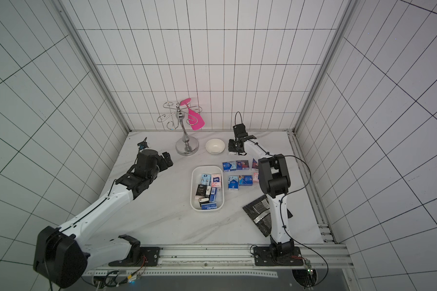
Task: Take the pocket tissues out of the storage box
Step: Place the pocket tissues at the center of the board.
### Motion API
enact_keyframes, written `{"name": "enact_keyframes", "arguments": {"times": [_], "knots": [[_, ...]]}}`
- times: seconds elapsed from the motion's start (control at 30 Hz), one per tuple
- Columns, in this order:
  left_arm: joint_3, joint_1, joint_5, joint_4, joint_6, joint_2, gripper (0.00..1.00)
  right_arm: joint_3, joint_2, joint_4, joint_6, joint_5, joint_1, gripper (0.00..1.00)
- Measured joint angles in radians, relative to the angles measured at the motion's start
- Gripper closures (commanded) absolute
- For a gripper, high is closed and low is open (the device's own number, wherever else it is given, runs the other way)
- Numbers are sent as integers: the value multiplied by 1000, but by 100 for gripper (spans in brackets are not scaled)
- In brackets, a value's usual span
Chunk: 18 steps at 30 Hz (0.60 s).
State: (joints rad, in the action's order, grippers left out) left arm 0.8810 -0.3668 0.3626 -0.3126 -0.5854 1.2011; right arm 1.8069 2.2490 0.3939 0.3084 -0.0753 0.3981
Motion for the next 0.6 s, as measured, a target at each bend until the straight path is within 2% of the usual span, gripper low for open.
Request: {"name": "enact_keyframes", "arguments": {"times": [0.3, 0.47, 0.6], "knots": [[0, 0, 7, 0, 10, 0, 2, 4, 45, -8, 6, -48, 0, 61], [0, 0, 8, 0, 10, 0, 2, 3, 51, -8, 14, -51, 0, 47], [0, 0, 7, 0, 10, 0, 2, 3, 51, -8, 13, -51, 0, 43]]}}
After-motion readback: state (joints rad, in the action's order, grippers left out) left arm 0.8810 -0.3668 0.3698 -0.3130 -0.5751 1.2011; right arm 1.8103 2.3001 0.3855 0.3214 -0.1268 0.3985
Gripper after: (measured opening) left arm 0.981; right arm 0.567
